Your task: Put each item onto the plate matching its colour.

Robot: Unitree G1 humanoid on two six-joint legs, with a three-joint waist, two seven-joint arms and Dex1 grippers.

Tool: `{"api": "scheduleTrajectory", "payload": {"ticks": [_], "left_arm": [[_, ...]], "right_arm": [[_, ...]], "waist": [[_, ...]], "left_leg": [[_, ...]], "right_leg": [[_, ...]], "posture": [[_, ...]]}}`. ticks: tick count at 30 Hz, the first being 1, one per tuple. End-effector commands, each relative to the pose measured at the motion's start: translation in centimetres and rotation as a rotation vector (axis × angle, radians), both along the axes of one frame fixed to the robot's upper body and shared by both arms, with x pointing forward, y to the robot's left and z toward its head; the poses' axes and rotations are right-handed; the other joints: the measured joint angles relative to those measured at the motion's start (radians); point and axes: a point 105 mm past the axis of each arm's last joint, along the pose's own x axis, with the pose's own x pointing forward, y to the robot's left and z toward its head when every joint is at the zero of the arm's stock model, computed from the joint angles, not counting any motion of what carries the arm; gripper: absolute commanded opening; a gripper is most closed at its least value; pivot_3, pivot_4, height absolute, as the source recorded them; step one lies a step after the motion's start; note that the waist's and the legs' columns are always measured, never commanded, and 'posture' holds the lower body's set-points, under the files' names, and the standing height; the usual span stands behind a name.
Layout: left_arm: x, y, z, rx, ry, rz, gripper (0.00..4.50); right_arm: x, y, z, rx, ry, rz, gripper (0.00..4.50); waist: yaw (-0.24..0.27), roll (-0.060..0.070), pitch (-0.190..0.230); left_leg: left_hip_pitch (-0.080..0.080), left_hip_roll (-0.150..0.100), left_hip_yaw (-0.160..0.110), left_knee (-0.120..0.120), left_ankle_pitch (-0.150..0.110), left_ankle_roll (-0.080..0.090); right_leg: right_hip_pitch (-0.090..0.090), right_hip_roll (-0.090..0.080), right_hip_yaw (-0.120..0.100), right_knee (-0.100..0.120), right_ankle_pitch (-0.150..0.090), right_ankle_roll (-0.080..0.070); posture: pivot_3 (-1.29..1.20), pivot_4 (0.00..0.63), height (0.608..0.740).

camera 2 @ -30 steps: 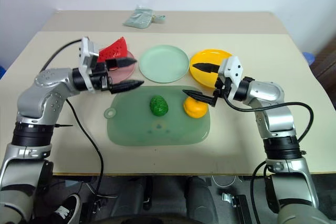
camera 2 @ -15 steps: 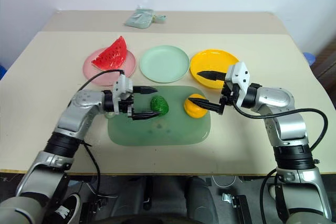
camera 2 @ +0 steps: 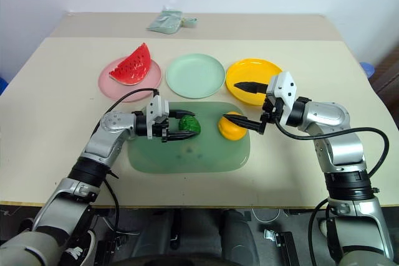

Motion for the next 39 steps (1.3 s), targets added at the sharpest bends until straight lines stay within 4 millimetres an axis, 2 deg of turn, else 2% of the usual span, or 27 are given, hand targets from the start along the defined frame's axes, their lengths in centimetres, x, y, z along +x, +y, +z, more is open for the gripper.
{"api": "scheduleTrajectory", "payload": {"ticks": [1, 4, 6, 9, 13, 18, 19, 21, 26, 30, 33, 36, 39], "left_arm": [[3.0, 0.0, 4.8, -0.157, -0.100, 0.174, 2.53], [7.5, 0.4, 8.0, -0.227, -0.138, 0.437, 2.53], [8.8, 0.0, 8.8, -0.235, -0.160, 0.488, 2.53], [10.3, -0.6, 8.8, -0.233, -0.159, 0.545, 2.53], [12.0, -0.6, 8.0, -0.159, -0.160, 0.661, 2.53], [12.4, -0.8, 6.7, -0.120, -0.147, 0.704, 2.53], [12.5, -0.8, 6.4, -0.124, -0.126, 0.709, 3.49], [12.5, -0.8, 6.5, -0.126, -0.138, 0.707, 4.36], [12.1, -0.5, 8.7, -0.211, -0.193, 0.645, 4.44], [11.1, 0.5, 11.0, -0.286, -0.244, 0.539, 4.44], [7.0, 1.8, 12.6, -0.314, -0.246, 0.256, 4.44], [2.4, 3.3, 12.5, -0.298, -0.230, 0.021, 4.44], [-0.5, 5.1, 12.1, -0.309, -0.162, -0.059, 4.44]], "right_arm": [[-0.1, 0.5, 2.1, 0.049, -0.071, 0.013, 4.50], [1.6, 0.8, 2.9, 0.113, -0.092, -0.050, 4.50], [2.5, 1.1, 2.7, 0.112, -0.096, -0.082, 4.50], [3.1, 1.6, 2.1, 0.093, -0.089, -0.097, 4.50], [3.3, 1.9, 2.3, 0.102, -0.099, -0.102, 4.50], [3.0, 1.6, 2.2, 0.096, -0.099, -0.109, 4.50], [2.9, 1.6, 2.1, 0.094, -0.098, -0.108, 4.50], [2.8, 1.6, 2.1, 0.092, -0.096, -0.107, 4.50], [2.7, 1.4, 2.0, 0.091, -0.092, -0.108, 4.50], [2.5, 1.3, 1.2, 0.051, -0.058, -0.091, 4.50], [1.6, 1.0, -0.5, -0.031, 0.021, -0.026, 4.50], [1.0, 1.0, -1.2, -0.070, 0.071, 0.015, 4.50], [1.0, 0.9, -2.0, -0.111, 0.094, 0.018, 4.50]], "waist": [[0.001, 0.000, 0.000], [-0.001, 0.000, 0.000], [-0.001, 0.000, 0.000], [-0.001, 0.000, 0.000], [-0.002, 0.000, 0.000], [-0.001, -0.001, 0.000], [0.000, -0.001, 0.000], [-0.001, -0.001, 0.000], [-0.002, 0.000, 0.000], [-0.002, 0.000, 0.000], [-0.010, 0.000, 0.000], [-0.023, 0.000, 0.000], [-0.026, 0.000, 0.000]], "left_leg": [[0.000, 0.000, 0.000, 0.000, 0.000, 0.000], [0.000, 0.000, -0.001, 0.001, 0.000, 0.000], [0.000, 0.000, -0.001, 0.001, 0.000, 0.000], [0.000, -0.001, 0.000, 0.000, -0.001, 0.002], [-0.001, -0.001, 0.001, -0.001, -0.001, 0.002], [-0.001, -0.001, 0.001, 0.000, -0.001, 0.002], [-0.001, -0.001, 0.001, 0.000, -0.001, 0.002], [-0.001, -0.001, 0.001, 0.000, -0.001, 0.002], [-0.001, -0.001, 0.001, 0.000, -0.001, 0.002], [-0.001, -0.001, 0.001, 0.000, -0.001, 0.001], [0.000, 0.000, 0.001, -0.001, -0.001, 0.001], [0.000, 0.000, 0.002, -0.002, 0.001, -0.001], [0.000, 0.000, 0.001, -0.002, 0.000, 0.000]], "right_leg": [[0.000, 0.000, 0.000, 0.000, 0.000, 0.000], [0.000, 0.000, 0.000, 0.000, 0.000, 0.000], [0.000, 0.000, 0.000, 0.001, 0.000, 0.000], [0.000, 0.000, 0.000, -0.001, 0.000, 0.001], [-0.001, 0.000, 0.000, -0.001, 0.000, 0.001], [-0.001, 0.000, 0.000, -0.001, 0.000, 0.001], [-0.001, 0.000, 0.000, -0.001, 0.000, 0.001], [-0.001, 0.000, 0.000, -0.001, 0.000, 0.001], [-0.001, 0.000, 0.000, -0.001, 0.000, 0.001], [-0.001, 0.000, 0.000, -0.001, 0.000, 0.001], [-0.001, 0.000, 0.000, -0.001, 0.000, 0.001], [-0.001, 0.000, 0.001, -0.001, 0.000, 0.001], [-0.001, 0.000, 0.001, 0.000, 0.000, 0.001]], "posture": [[0.00, 0.150, 0.740], [0.00, 0.150, 0.740], [0.00, 0.150, 0.740], [0.00, 0.150, 0.740], [0.00, 0.150, 0.740], [0.00, 0.150, 0.740], [0.00, 0.150, 0.740], [0.00, 0.150, 0.740], [0.00, 0.150, 0.740], [0.00, 0.150, 0.740], [0.00, 0.150, 0.740], [0.00, 0.150, 0.740], [0.00, 0.150, 0.740]]}}
